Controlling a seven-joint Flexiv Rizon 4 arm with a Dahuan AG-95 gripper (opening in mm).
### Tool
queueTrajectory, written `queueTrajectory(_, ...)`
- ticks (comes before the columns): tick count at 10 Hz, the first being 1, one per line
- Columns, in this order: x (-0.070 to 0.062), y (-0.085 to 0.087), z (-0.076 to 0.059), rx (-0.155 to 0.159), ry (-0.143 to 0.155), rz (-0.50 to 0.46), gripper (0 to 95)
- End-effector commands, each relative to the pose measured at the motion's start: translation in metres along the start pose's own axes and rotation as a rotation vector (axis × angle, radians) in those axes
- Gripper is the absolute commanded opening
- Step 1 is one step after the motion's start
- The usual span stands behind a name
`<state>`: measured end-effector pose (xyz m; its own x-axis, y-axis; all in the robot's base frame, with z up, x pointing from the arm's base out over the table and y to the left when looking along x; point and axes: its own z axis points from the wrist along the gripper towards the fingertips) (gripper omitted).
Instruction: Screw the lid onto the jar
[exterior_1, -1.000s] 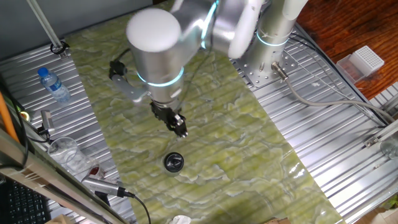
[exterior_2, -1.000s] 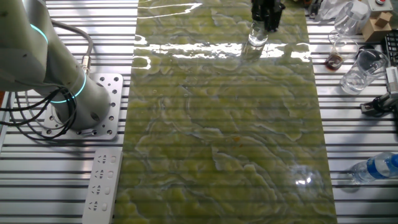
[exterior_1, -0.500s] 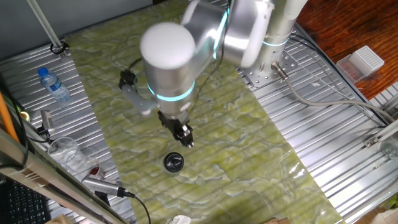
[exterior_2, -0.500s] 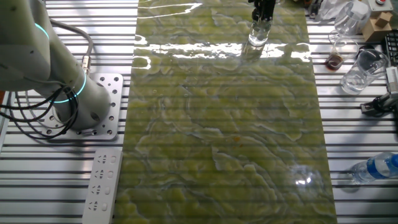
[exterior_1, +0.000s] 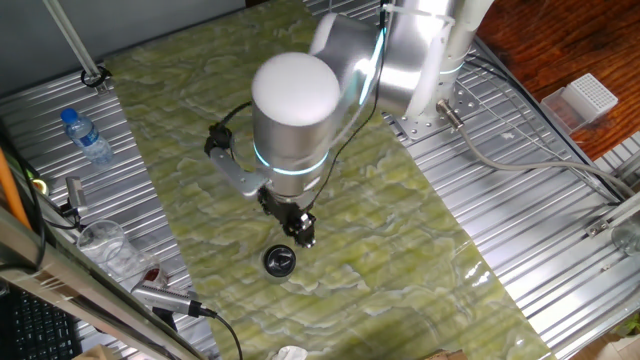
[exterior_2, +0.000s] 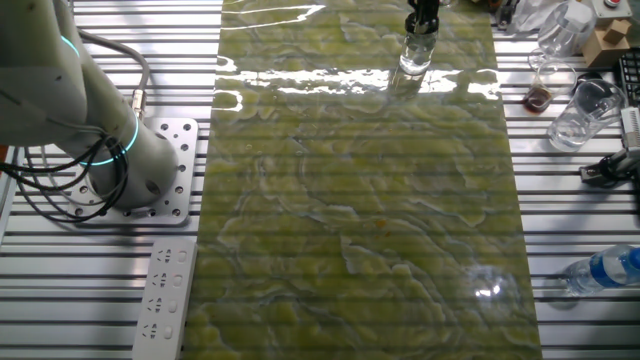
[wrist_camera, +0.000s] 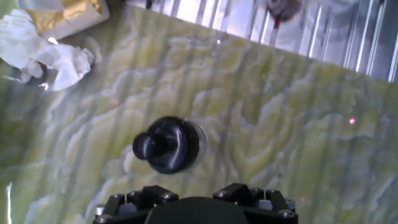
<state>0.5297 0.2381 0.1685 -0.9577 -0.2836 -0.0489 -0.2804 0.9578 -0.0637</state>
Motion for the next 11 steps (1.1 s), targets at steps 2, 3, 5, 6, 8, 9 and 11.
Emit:
queueTrajectory(2,-0.015,0.006,0.0,0.015,0.011,-0.021,57.0)
queueTrajectory(3,-0.016,0.007,0.003,0.008,0.01,-0.031,57.0)
queueTrajectory(5,-0.017,0.015,0.006,-0.011,0.004,-0.03,57.0)
queueTrajectory(6,-0.017,0.022,0.008,-0.012,0.004,-0.017,57.0)
queueTrajectory(8,-0.018,0.032,0.01,-0.006,0.005,0.002,76.0)
queueTrajectory(9,-0.018,0.036,0.011,-0.005,0.002,0.003,76.0)
queueTrajectory(11,-0.019,0.04,0.012,0.01,-0.005,-0.005,76.0)
